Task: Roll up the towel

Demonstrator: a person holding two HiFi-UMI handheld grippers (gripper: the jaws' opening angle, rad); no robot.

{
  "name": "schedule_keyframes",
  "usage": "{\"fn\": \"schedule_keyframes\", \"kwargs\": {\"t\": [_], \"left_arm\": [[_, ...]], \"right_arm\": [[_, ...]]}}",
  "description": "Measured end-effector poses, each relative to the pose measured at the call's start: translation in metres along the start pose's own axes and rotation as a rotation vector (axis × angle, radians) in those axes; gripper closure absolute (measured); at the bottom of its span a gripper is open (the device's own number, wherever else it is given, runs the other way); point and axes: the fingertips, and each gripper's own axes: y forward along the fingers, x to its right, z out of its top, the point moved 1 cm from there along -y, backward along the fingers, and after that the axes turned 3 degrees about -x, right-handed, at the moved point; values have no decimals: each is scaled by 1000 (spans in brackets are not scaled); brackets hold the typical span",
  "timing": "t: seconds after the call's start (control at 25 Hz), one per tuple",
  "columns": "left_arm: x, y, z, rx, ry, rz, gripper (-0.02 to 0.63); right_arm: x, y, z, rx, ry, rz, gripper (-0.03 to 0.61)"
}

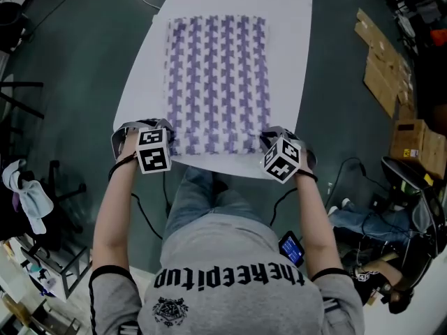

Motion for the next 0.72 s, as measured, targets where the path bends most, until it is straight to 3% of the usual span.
{"fn": "schedule_keyframes", "kwargs": {"t": [0.12,0.28,0.4,0.56,0.72], "left_arm": [[-7,-6,0,29,-22,42,526],[-23,-39,-2,149,-117,176,518],[-15,-68,-3,202,-140,248,518],[21,-58,5,180,-99,242,496],[49,-23,10,155,-95,185,442]], "right_arm": [[4,3,1,9,7,-4,552],[14,-7,4,91,113,6,545],[19,-30,7,157,176,-21,537],[10,-53,4,227,163,-62,528],[-29,-41,4,222,71,-1,482]]}}
